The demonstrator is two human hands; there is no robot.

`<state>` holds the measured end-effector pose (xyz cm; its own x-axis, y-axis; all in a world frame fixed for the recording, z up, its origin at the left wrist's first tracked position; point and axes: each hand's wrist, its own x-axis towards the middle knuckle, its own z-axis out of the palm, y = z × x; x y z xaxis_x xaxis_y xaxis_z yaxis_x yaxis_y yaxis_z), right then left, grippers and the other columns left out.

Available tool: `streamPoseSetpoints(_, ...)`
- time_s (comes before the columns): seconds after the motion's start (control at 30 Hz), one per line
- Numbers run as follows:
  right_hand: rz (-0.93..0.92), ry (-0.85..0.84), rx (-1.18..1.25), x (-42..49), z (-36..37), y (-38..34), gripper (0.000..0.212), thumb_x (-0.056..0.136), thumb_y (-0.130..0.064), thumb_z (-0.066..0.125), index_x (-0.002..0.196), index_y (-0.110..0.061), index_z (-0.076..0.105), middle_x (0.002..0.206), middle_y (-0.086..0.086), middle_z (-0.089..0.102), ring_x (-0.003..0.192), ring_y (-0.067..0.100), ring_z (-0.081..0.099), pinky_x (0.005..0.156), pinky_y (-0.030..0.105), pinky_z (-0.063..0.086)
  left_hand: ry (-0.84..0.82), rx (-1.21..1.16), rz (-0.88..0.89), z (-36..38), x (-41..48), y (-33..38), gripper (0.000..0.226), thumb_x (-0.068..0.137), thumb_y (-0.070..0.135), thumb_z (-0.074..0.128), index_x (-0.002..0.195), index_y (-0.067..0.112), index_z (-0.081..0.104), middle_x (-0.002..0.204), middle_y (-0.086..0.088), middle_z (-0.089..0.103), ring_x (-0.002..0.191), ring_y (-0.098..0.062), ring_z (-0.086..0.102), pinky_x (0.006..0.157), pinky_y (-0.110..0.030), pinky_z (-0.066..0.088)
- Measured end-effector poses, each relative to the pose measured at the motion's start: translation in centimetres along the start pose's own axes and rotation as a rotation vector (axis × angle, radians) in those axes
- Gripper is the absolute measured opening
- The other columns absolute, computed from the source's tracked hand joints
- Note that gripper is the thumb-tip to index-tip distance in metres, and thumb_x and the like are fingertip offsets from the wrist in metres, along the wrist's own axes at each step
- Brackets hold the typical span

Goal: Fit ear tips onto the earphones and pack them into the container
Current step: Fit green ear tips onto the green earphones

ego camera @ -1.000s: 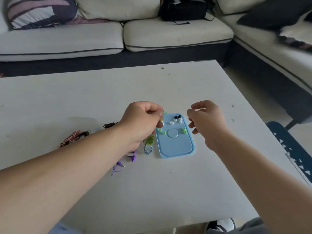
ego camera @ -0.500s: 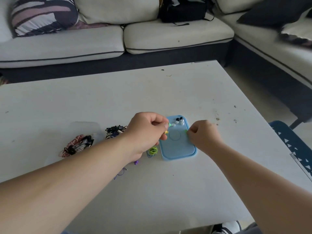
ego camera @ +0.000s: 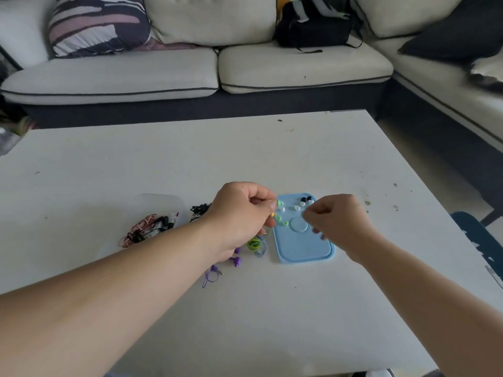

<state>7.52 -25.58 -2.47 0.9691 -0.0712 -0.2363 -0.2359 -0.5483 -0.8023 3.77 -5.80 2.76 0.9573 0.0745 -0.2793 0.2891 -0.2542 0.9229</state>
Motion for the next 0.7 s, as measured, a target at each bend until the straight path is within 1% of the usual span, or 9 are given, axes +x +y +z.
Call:
streamPoseSetpoints(0.07, 0.029, -0.120, 0.325, -1.7, -0.1, -2.3, 0.008, 0.085, -0.009, 0.078, 0.083, -0.002, 0.075, 0.074, 0.017, 0.074, 0.064, 0.023, 0.068, 0.067, 0.035, 0.061, 0.011, -0.015, 0.006, -0.6, -0.1, 0.1, 0.009, 0.097, 0.008, 0.068, 0.102, 0.013, 0.074, 0.089, -0.005, 0.076, 0.073, -0.013, 0.077, 0.060, -0.025, 0.060)
streamPoseSetpoints(0.1, 0.051, -0.185, 0.469, -2.4, -0.1, -3.2, 0.009, 0.086, -0.007, 0.078, 0.086, 0.001, 0.075, 0.077, 0.019, 0.074, 0.069, 0.025, 0.071, 0.071, 0.036, 0.063, 0.013, -0.023, 0.012, -0.9, -0.2, 0.2, 0.009, 0.097, 0.008, 0.069, 0.102, 0.013, 0.074, 0.089, -0.006, 0.077, 0.075, -0.015, 0.078, 0.063, -0.027, 0.061)
streamPoseSetpoints(0.17, 0.086, -0.292, 0.668, -3.3, 0.1, -4.5, 0.010, 0.087, -0.002, 0.076, 0.091, 0.007, 0.072, 0.081, 0.020, 0.073, 0.074, 0.027, 0.073, 0.071, 0.033, 0.063, 0.018, -0.042, 0.027, -1.6, -0.4, 0.3, 0.009, 0.096, 0.009, 0.070, 0.101, 0.013, 0.075, 0.090, -0.005, 0.078, 0.077, -0.016, 0.078, 0.065, -0.028, 0.062)
streamPoseSetpoints(0.23, 0.100, -0.357, 0.784, -3.6, 0.5, -5.2, 0.011, 0.087, -0.001, 0.074, 0.094, 0.007, 0.071, 0.085, 0.020, 0.072, 0.076, 0.026, 0.074, 0.069, 0.031, 0.062, 0.019, -0.060, 0.045, -2.2, -0.6, 0.3, 0.009, 0.096, 0.010, 0.070, 0.101, 0.015, 0.076, 0.089, -0.004, 0.079, 0.078, -0.016, 0.079, 0.064, -0.027, 0.060)
streamPoseSetpoints(0.37, 0.102, -0.420, 0.881, -3.6, 1.1, -5.9, 0.022, 0.077, -0.008, 0.076, 0.095, 0.004, 0.071, 0.089, 0.020, 0.072, 0.077, 0.025, 0.074, 0.068, 0.030, 0.062, -0.007, -0.086, 0.062, -3.2, -1.0, 0.2, 0.009, 0.096, 0.012, 0.071, 0.103, 0.016, 0.076, 0.089, -0.003, 0.079, 0.080, -0.016, 0.078, 0.063, -0.025, 0.057)
streamPoseSetpoints(0.43, 0.085, -0.446, 0.892, -3.6, 1.4, -6.0, 0.020, 0.075, -0.010, 0.076, 0.091, 0.000, 0.072, 0.088, 0.017, 0.072, 0.076, 0.024, 0.073, 0.068, 0.030, 0.062, -0.022, -0.092, 0.060, -3.5, -1.1, 0.2, 0.010, 0.096, 0.012, 0.071, 0.104, 0.016, 0.076, 0.090, -0.003, 0.080, 0.081, -0.017, 0.078, 0.064, -0.026, 0.057)
streamPoseSetpoints(0.53, 0.061, -0.467, 0.889, -3.4, 1.8, -6.2, 0.017, 0.075, -0.011, 0.074, 0.089, -0.001, 0.072, 0.088, 0.016, 0.072, 0.076, 0.023, 0.073, 0.067, 0.029, 0.061, -0.026, -0.099, 0.061, -3.9, -1.2, 0.0, 0.010, 0.097, 0.012, 0.070, 0.103, 0.016, 0.076, 0.089, -0.003, 0.080, 0.080, -0.016, 0.078, 0.062, -0.027, 0.056)
streamPoseSetpoints(0.7, 0.042, -0.482, 0.889, -3.3, 2.3, -5.9, 0.019, 0.078, -0.011, 0.072, 0.093, 0.000, 0.071, 0.095, 0.020, 0.071, 0.082, 0.026, 0.072, 0.069, 0.029, 0.061, -0.029, -0.089, 0.070, -4.2, -1.2, 0.0, 0.009, 0.097, 0.013, 0.070, 0.102, 0.016, 0.077, 0.089, -0.004, 0.079, 0.080, -0.015, 0.078, 0.063, -0.027, 0.056)
